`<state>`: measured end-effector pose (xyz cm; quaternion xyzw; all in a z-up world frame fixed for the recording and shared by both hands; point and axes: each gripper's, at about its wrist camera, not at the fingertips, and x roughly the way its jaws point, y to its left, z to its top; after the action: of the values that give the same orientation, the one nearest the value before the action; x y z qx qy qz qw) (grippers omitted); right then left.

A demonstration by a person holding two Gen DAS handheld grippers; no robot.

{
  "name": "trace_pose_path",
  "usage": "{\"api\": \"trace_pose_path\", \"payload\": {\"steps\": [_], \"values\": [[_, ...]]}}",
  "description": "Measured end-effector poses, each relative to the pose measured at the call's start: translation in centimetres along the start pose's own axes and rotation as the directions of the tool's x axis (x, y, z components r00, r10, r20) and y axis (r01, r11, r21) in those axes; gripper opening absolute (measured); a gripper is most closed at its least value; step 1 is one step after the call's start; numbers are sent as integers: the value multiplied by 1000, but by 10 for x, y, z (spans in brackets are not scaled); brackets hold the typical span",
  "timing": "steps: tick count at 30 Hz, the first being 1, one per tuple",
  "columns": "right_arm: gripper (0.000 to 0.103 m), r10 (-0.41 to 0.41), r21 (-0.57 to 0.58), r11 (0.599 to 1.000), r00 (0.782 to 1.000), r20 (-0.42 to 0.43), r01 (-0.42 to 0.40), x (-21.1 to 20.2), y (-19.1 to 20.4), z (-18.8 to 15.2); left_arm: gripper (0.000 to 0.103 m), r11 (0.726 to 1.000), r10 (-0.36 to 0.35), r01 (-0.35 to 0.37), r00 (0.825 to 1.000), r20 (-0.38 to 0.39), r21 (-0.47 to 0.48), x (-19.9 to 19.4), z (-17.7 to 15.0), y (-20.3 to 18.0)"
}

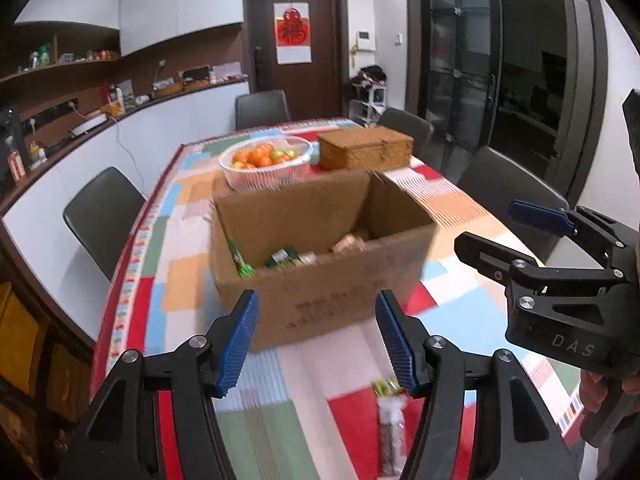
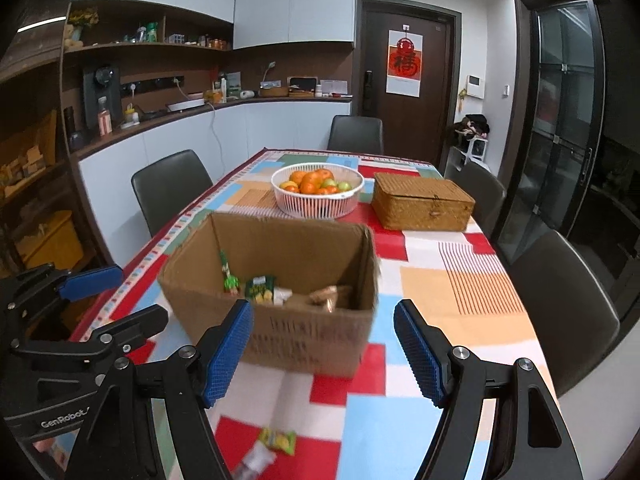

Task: Organize snacks
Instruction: 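Move both tools back to the last two snacks, then grasp the clear wrapped stick with the left tool while the right tool grasps the yellow-green candy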

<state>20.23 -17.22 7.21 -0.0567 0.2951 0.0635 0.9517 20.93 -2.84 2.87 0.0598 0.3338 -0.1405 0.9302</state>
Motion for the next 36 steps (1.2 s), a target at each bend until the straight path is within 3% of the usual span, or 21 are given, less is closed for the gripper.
{"api": "trace_pose_path", "payload": {"steps": [6, 15, 30, 36], "values": [[73, 1, 7, 1000, 999, -44, -1, -13, -8, -34, 59, 999, -45, 47, 996, -80, 14, 8, -33, -23], [73, 12, 48, 999, 983, -184, -4, -2, -19, -94, 58, 993, -109, 117, 974, -198, 28, 32, -79, -44], [73, 32, 55, 998, 946, -323, -15, 20, -19, -150, 38, 984, -166, 175, 914, -371, -8, 79, -128, -54], [73, 50, 74, 997, 932, -360, -25, 30, -18, -161, 32, 988, -139, 155, 904, -404, 7, 92, -136, -59]]}}
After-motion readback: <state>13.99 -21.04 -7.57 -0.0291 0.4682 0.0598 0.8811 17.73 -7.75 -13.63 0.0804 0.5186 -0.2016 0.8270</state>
